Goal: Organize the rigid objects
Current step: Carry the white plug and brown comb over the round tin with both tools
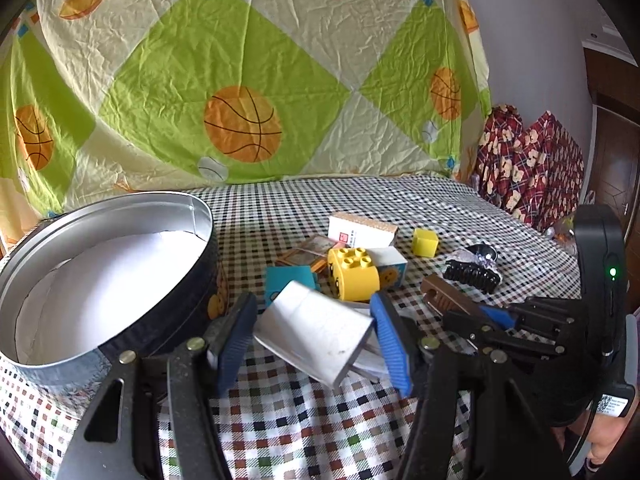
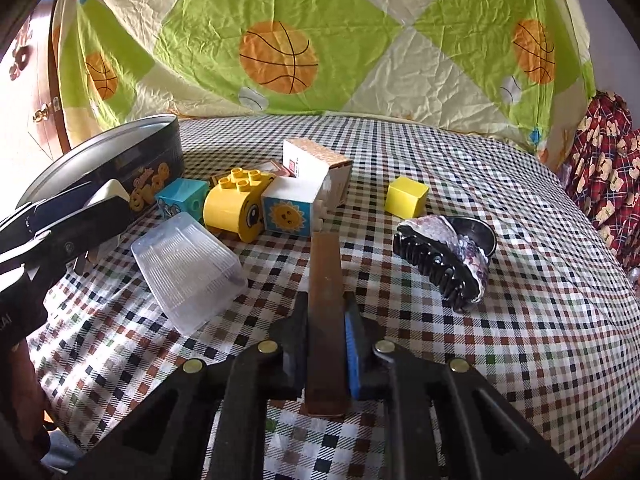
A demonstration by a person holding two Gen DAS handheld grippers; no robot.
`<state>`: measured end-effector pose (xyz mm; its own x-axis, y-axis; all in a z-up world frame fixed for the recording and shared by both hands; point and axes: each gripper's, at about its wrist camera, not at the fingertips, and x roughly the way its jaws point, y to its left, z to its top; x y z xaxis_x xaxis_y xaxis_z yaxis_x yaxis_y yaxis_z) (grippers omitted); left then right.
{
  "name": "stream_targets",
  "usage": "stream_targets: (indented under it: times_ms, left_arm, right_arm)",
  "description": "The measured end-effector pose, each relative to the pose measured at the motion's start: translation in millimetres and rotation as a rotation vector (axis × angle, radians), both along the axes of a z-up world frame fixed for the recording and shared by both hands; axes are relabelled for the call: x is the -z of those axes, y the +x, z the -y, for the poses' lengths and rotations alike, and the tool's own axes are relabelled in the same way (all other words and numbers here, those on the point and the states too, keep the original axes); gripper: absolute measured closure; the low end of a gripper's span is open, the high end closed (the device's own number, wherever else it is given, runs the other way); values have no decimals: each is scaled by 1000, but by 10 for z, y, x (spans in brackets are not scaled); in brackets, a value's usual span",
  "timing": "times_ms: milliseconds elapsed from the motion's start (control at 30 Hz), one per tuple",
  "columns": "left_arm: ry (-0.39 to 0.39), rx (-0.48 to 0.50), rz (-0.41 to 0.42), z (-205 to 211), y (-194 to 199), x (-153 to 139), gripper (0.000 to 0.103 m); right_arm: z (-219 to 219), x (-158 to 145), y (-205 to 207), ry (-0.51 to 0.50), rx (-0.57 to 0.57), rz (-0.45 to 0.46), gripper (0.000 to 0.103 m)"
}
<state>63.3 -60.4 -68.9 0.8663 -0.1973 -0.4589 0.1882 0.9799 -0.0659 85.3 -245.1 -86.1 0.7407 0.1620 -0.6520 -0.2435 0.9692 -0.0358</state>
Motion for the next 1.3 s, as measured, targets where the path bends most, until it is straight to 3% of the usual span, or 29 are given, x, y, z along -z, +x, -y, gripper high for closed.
stream_targets:
  times_ms: [533, 1300]
  left_arm:
    - [3, -37, 69, -11, -88, -31, 44]
    - [17, -60, 144, 1, -209, -60, 44]
  right_arm:
    - [76, -82, -132, 77, -6, 133, 86]
    - [195, -126, -272, 161, 14, 257, 86]
